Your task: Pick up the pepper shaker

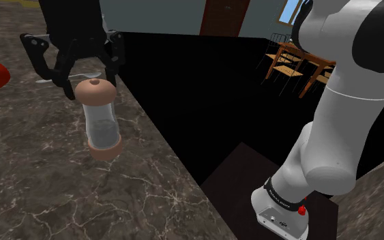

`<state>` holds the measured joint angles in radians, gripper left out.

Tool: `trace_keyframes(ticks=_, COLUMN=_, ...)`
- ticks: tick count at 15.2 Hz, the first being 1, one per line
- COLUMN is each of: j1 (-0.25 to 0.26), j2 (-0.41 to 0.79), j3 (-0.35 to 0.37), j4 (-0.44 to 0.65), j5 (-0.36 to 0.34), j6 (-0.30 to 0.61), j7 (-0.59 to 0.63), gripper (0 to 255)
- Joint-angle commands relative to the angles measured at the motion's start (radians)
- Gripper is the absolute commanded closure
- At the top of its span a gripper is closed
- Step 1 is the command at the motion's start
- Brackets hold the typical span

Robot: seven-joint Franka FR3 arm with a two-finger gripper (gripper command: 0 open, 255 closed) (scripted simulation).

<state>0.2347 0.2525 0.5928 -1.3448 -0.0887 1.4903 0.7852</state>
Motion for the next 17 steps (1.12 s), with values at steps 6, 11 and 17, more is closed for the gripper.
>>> trace_keyframes(ticks=6, j1=0.004, j2=0.007, j3=0.000, j4=0.020, j5=-0.003, j6=-0.017, j7=0.002, gripper=255)
trace_keyframes(ticks=11, j1=0.026, j2=0.040, j3=0.003, j4=0.134, j5=-0.022, j6=-0.101, j7=0.013, gripper=255)
trace_keyframes(ticks=17, j1=0.070, j2=0.102, j3=0.005, j4=0.306, j5=-0.058, j6=-0.216, j7=0.028, gripper=255)
